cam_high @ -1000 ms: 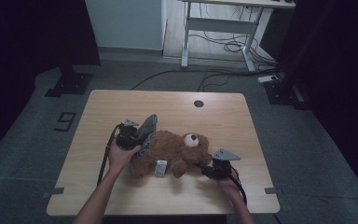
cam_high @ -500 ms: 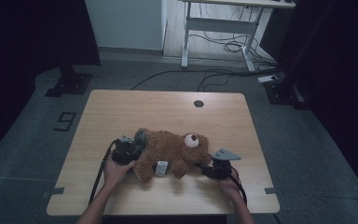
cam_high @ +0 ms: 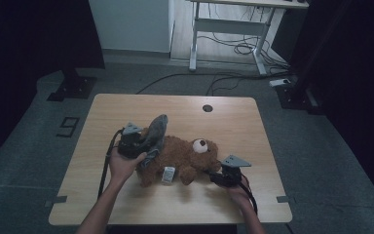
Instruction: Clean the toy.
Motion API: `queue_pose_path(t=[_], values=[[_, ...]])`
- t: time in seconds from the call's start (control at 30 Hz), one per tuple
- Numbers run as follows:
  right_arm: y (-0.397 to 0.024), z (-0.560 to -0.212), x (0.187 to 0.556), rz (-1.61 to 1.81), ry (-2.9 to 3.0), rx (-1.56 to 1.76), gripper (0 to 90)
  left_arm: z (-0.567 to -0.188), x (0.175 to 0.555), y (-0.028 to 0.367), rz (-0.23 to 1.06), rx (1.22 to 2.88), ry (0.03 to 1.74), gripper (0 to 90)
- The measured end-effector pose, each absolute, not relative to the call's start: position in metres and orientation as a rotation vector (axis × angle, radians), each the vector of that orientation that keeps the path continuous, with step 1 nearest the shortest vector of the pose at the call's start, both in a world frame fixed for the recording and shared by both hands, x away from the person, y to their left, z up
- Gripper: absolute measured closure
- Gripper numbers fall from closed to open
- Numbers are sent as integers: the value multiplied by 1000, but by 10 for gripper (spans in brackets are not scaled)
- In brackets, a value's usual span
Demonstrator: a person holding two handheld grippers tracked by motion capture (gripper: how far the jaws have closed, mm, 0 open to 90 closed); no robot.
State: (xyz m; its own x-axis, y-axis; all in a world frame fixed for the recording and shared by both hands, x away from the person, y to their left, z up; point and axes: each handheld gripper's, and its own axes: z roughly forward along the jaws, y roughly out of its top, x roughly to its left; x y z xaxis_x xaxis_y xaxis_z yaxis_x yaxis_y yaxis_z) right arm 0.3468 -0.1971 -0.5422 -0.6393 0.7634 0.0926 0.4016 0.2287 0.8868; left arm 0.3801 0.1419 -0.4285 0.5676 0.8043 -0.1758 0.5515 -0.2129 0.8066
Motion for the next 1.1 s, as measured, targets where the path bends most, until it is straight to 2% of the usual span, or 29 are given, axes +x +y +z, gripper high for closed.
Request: queue_pose_path(t=[0.2,0.27,0.37,0.53,0.7,0.83,1.0,1.1], values=[[-196,-543,349,1390,2129,1090,457,-444,394,116,350,1932,1111,770],[-196,-543,348,1392,2135,1085,421,-453,394,116,344,1929,1115,771],[-202,-542,349,1449,2176,1113,321,-458,390,122,339,1915,1110,773],[-225,-538,352,1609,2159,1243,239,-464,377,127,334,1907,1074,775],[-244,-520,349,1727,2090,1220,160,-470,362,132,306,1890,1044,777],[-236,-512,353,1714,2082,1232,109,-475,346,134,295,1873,1024,777],[-207,-513,366,1640,2158,1245,0,-480,333,139,273,1863,1014,778],[-200,-518,370,1663,2191,1266,0,-482,330,143,260,1858,1016,777]])
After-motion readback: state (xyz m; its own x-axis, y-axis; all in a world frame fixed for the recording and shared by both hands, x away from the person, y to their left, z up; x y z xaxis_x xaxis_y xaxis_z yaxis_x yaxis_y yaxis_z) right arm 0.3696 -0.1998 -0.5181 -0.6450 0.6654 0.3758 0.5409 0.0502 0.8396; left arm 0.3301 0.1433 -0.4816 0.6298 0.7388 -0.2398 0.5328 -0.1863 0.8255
